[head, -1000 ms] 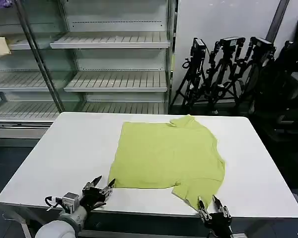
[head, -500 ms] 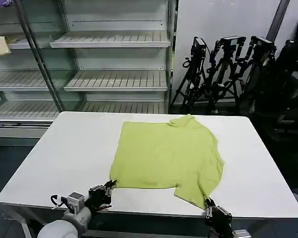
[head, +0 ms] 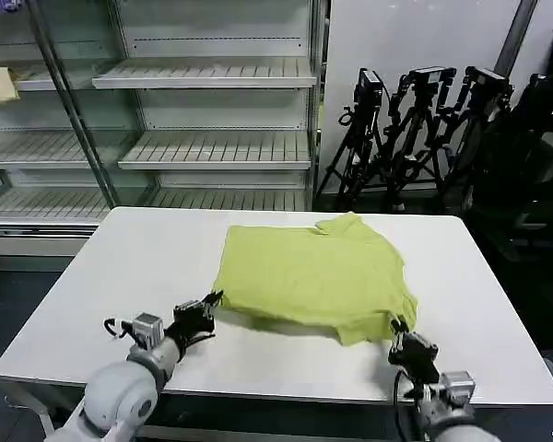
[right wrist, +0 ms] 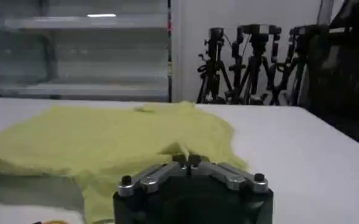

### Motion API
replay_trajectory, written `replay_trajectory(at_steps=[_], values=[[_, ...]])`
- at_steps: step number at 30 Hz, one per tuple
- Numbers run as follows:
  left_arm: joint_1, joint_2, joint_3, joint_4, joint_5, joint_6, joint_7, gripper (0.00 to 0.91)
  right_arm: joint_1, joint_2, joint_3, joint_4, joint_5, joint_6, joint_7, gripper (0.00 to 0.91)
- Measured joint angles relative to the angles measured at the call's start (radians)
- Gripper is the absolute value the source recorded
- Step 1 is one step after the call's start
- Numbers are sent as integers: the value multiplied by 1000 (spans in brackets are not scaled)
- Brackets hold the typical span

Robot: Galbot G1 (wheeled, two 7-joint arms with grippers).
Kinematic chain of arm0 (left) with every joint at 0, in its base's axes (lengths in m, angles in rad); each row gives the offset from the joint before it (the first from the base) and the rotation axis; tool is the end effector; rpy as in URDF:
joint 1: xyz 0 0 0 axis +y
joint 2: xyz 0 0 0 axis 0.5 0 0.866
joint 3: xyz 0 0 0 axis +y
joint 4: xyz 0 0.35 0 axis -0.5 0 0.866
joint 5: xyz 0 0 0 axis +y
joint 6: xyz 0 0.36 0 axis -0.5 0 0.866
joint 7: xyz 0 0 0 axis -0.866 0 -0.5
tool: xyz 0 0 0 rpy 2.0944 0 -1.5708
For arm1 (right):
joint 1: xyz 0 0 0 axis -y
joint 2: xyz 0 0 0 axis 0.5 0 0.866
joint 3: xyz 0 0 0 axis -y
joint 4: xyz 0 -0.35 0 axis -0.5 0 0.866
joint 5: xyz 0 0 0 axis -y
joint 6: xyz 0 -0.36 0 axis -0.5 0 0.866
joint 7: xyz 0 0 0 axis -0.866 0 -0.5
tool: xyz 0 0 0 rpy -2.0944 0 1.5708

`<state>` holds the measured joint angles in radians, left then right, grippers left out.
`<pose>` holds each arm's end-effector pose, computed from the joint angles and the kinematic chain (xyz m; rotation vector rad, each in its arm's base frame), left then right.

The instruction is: Fold and organize the clothes.

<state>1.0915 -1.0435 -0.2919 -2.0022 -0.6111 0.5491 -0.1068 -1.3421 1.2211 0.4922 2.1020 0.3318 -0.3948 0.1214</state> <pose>0.3087 0.0355 -0.2241 -0.4766 -2.7582 0.0052 0.2501 -0.0483 -0.2441 0.1225 -2.9437 0.0460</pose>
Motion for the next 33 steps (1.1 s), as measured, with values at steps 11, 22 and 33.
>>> replay_trajectory(at_steps=[11, 22, 33], values=[[-88, -22, 31, 110, -7, -6, 10, 20, 134, 4, -40, -132, -36, 1, -44, 0], [-114, -44, 44, 168, 12, -24, 24, 907, 209, -1, -56, -231, -58, 7, -88, 907], [-123, -49, 46, 187, 40, -43, 31, 907, 259, 11, -52, -299, -65, 33, -74, 907]])
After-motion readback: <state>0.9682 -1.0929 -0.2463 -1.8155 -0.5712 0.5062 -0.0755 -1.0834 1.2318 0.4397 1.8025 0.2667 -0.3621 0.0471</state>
